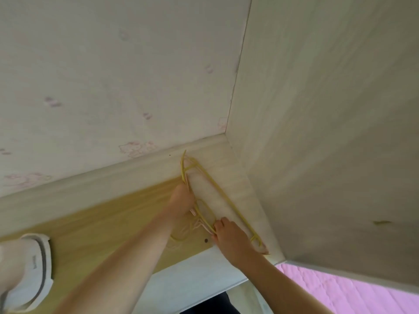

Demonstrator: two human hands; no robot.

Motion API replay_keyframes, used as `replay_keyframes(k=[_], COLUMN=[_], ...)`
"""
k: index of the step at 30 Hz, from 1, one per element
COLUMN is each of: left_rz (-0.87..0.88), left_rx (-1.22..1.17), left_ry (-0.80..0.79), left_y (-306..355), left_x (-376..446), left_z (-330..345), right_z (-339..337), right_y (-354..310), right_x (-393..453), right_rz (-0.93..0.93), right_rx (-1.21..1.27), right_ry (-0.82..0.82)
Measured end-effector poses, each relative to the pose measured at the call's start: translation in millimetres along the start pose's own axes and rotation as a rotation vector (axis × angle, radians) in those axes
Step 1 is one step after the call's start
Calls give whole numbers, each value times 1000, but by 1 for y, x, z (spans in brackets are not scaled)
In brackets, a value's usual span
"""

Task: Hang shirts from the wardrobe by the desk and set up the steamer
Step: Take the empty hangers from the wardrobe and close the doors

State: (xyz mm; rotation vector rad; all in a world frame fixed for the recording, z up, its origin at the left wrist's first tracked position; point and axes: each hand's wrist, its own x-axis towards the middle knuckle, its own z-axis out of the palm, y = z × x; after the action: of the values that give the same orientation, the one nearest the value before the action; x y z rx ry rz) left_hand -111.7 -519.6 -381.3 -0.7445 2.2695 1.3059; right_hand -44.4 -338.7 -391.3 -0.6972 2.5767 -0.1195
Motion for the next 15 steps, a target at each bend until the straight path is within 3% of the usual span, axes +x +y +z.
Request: replay_keyframes(k=[3,8,15], left_rz=[1,-59,154], left_rx=[18,124,252], left_ry=[74,103,141], left_y=[3,6,-5], left_x=[12,24,-15], left_z=[11,17,28], right_z=[-4,-3,-5], right_y=[6,11,16], right_x=[7,10,10], right_rz=[-34,-15,3], right_rx=[-51,96,174], right_ry=[78,71,41])
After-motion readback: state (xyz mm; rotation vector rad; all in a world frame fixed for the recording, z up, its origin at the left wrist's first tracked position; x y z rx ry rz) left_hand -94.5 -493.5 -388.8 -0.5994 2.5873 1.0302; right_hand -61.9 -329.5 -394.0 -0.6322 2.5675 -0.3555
